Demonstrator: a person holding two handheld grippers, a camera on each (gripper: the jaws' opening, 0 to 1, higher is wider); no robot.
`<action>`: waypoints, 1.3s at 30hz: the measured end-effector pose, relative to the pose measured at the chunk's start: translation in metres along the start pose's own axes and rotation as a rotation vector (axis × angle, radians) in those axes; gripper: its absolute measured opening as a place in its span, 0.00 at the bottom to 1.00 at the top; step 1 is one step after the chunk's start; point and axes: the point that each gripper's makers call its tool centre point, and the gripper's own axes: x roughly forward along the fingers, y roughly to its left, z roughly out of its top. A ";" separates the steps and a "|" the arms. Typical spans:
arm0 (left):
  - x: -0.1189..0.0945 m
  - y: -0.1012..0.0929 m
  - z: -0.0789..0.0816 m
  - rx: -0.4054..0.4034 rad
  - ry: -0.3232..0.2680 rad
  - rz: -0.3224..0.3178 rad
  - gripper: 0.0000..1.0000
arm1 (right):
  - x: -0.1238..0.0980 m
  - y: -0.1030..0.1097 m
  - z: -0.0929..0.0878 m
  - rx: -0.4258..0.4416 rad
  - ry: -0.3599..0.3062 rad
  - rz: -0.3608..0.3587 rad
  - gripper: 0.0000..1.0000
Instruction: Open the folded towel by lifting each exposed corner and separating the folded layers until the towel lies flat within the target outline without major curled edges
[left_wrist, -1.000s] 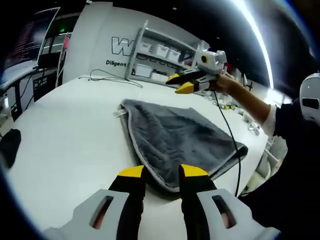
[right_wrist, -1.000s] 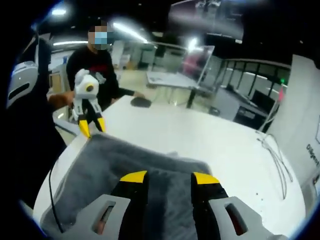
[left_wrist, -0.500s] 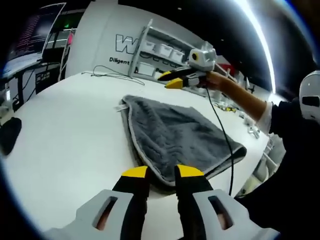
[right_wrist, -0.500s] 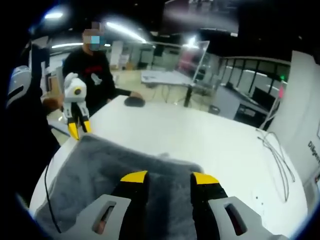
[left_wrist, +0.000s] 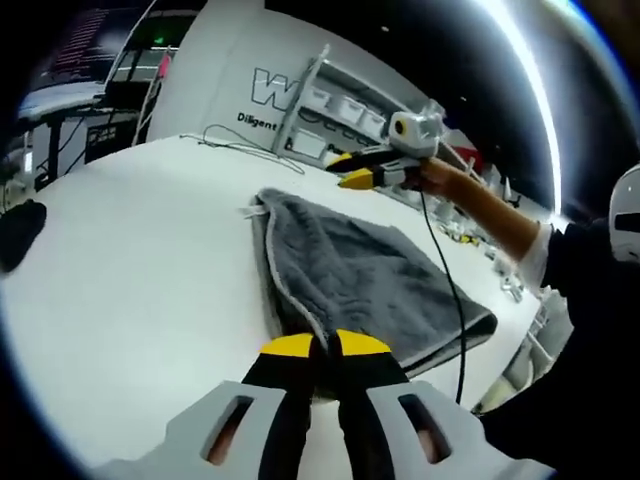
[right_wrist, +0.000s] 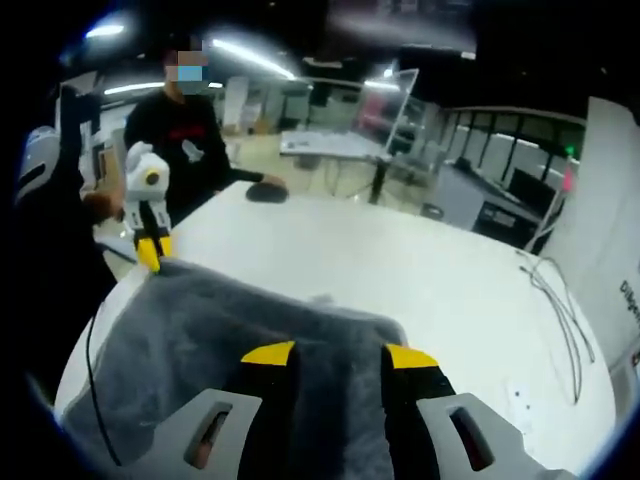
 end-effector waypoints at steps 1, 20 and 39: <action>0.001 0.000 -0.001 -0.006 0.000 0.001 0.04 | 0.001 -0.001 -0.001 -0.006 0.002 0.002 0.31; -0.002 -0.008 0.008 -0.115 -0.005 -0.013 0.02 | 0.016 -0.013 -0.016 0.004 0.021 0.022 0.31; -0.003 -0.017 0.014 -0.090 -0.008 -0.016 0.02 | 0.038 -0.019 -0.026 0.024 0.040 0.042 0.31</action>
